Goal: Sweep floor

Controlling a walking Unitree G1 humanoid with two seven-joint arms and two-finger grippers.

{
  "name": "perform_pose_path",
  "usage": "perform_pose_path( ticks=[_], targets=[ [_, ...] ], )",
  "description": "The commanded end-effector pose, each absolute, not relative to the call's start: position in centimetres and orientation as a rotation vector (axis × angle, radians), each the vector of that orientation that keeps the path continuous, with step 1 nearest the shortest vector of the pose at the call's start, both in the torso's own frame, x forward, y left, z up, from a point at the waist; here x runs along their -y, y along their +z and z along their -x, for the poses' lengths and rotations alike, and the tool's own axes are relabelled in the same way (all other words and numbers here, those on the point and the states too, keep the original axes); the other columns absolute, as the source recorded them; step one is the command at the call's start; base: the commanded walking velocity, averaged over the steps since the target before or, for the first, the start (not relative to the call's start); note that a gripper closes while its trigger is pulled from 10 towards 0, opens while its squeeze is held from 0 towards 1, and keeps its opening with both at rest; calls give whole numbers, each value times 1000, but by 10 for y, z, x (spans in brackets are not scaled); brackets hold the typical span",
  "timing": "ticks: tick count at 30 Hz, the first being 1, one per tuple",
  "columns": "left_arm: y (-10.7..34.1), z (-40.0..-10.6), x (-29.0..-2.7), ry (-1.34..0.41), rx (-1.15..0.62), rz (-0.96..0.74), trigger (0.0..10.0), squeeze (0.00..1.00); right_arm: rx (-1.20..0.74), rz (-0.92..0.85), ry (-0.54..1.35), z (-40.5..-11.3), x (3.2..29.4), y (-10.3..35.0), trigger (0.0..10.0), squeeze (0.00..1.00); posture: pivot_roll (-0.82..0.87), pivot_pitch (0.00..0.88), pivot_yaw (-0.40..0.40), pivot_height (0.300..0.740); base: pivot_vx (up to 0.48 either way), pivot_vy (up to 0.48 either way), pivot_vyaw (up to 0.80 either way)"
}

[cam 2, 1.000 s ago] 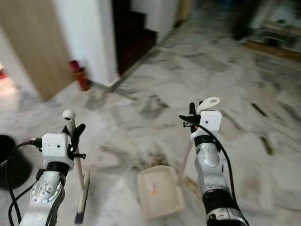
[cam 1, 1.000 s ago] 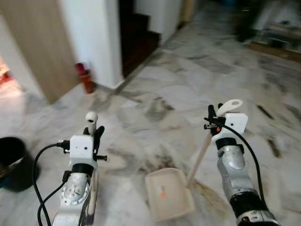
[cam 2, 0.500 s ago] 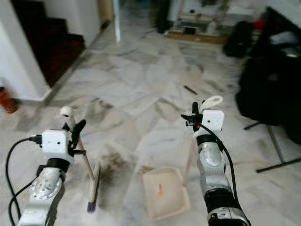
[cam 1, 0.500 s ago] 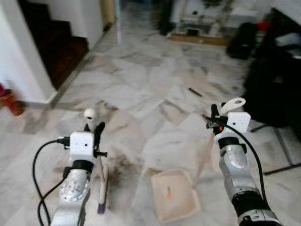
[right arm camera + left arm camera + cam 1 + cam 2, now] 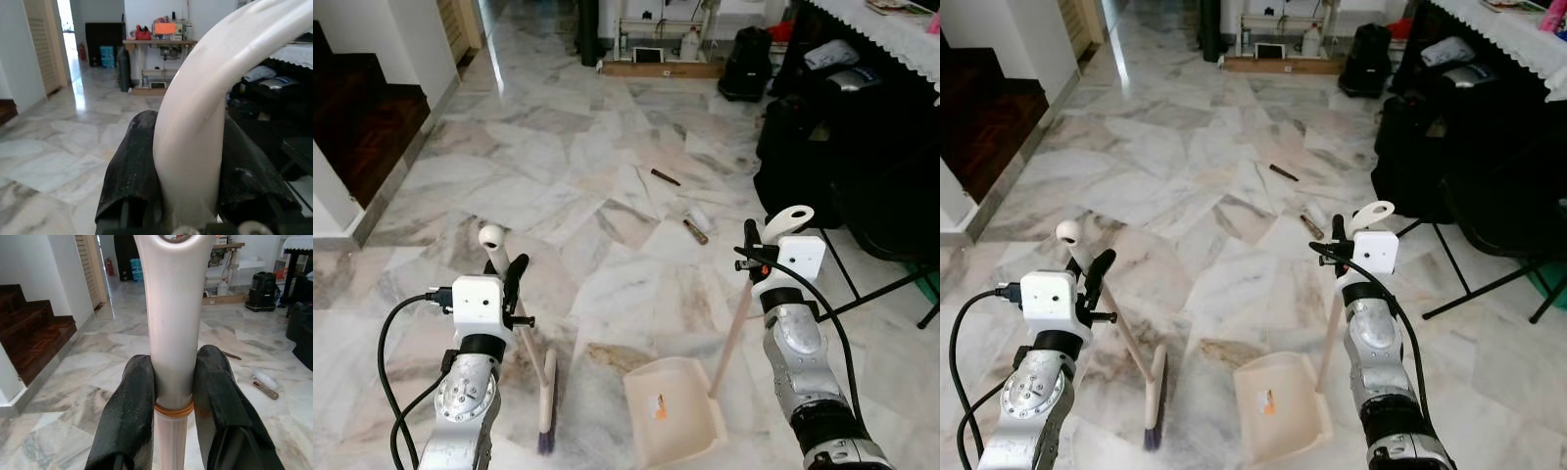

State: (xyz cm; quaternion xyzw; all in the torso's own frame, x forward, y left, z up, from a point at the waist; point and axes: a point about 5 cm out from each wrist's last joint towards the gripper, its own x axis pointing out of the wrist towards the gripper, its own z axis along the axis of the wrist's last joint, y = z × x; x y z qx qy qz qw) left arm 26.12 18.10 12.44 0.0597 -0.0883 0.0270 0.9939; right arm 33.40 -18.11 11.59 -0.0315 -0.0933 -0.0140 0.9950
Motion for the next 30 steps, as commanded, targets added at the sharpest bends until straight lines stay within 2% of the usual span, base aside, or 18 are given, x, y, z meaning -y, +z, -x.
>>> perform_pose_path(
  ticks=[1,9,22,30],
  targets=[
    [131,-261,-185,67,207,-137,10000,0,257,70,-25,-336,180,132,10000,0,-19,62,-32,740,341,0,0],
    [130,-262,-183,45,208,-136,10000,0,267,68,-25,-333,182,131,10000,0,-37,0,-23,740,348,0,0],
    [131,-264,-182,37,212,-134,10000,0,281,69,-23,-335,181,137,10000,0,-33,0,-21,740,348,0,0],
    [133,-266,-185,60,218,-136,10000,0,278,63,-18,-336,180,138,10000,0,-11,33,-30,740,348,0,0]
  ],
)
